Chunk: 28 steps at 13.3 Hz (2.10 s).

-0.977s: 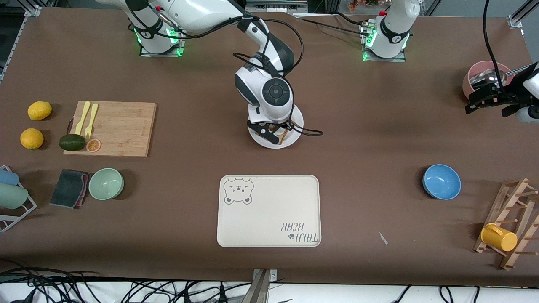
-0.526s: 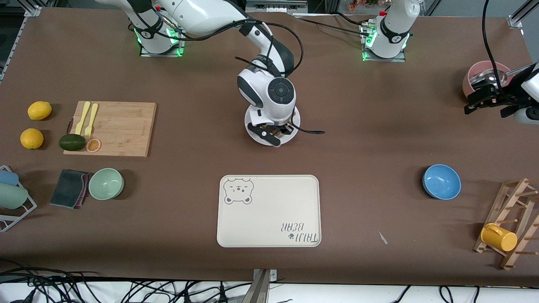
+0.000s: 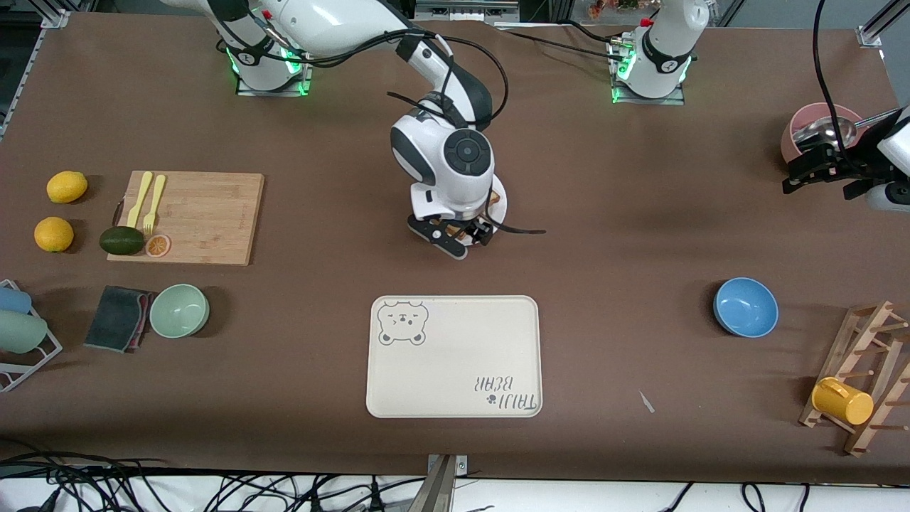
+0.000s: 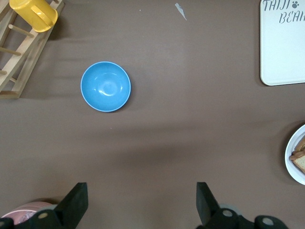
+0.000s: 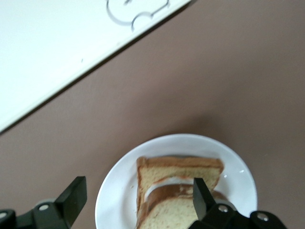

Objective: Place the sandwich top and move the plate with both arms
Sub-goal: 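Withdraw the right gripper to rest while the left gripper moves out, then move the left gripper toward the white plate rim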

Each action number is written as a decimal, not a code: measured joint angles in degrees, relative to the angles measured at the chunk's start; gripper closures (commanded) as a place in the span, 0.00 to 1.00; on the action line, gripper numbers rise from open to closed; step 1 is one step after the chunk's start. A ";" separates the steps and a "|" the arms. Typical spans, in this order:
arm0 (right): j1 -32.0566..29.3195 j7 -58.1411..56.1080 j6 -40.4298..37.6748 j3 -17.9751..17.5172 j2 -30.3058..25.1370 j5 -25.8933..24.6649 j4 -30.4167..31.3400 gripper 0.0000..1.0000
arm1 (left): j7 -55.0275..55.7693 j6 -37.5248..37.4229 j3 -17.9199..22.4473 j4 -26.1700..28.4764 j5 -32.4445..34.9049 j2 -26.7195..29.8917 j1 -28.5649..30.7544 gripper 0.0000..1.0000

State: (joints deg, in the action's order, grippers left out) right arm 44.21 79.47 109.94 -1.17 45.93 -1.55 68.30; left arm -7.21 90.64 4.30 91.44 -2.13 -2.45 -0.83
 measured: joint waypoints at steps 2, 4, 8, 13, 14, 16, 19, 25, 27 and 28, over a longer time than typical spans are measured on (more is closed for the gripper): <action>-2.29 -5.59 -3.36 0.09 -1.61 -0.31 -0.19 0.01 | 0.00 0.00 -0.02 0.00 0.00 -0.18 -0.02 0.00; -5.09 -14.14 -7.00 0.46 -3.57 -0.48 -0.28 0.01 | -0.01 0.00 -0.10 0.02 -0.01 -0.32 -0.08 0.00; -13.25 -32.07 -12.53 0.75 -8.30 -0.47 -0.49 0.01 | -0.03 0.03 -0.29 0.11 -0.07 -1.28 -0.87 0.00; -24.41 -53.16 -19.61 0.86 -14.14 2.03 -0.58 0.01 | -0.44 0.40 -1.31 0.49 -4.14 -4.11 -1.55 0.00; -26.79 -57.64 -20.20 0.85 -15.16 3.22 -0.50 0.01 | -1.67 0.78 -1.29 0.53 -5.50 -5.09 -1.52 0.00; -31.12 -65.39 -21.13 0.86 -17.49 3.96 1.07 0.01 | -4.32 1.31 -1.18 0.59 -7.72 -7.29 -1.24 0.00; -36.86 -74.40 -21.58 0.86 -23.77 4.01 7.60 0.00 | -5.88 6.41 -1.39 1.53 -13.15 -10.92 -1.20 0.00; -43.06 -78.39 -19.22 0.90 -41.65 3.88 25.07 0.00 | -6.04 13.16 -4.33 4.99 -15.58 -15.30 -2.78 0.00; -43.63 -78.44 -19.18 1.92 -44.90 1.65 25.17 0.00 | -6.04 14.13 -6.06 5.00 -19.70 -17.49 -3.14 0.00; -43.75 -78.57 -19.19 2.62 -46.17 0.40 25.17 0.00 | -6.04 14.17 -6.34 5.04 -22.24 -18.56 -3.39 0.00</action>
State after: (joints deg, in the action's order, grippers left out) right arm 0.46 0.90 90.76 1.45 -0.24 -1.15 93.47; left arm -13.25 104.81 -2.04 96.48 -24.37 -21.01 -4.22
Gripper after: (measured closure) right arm 0.000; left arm 0.000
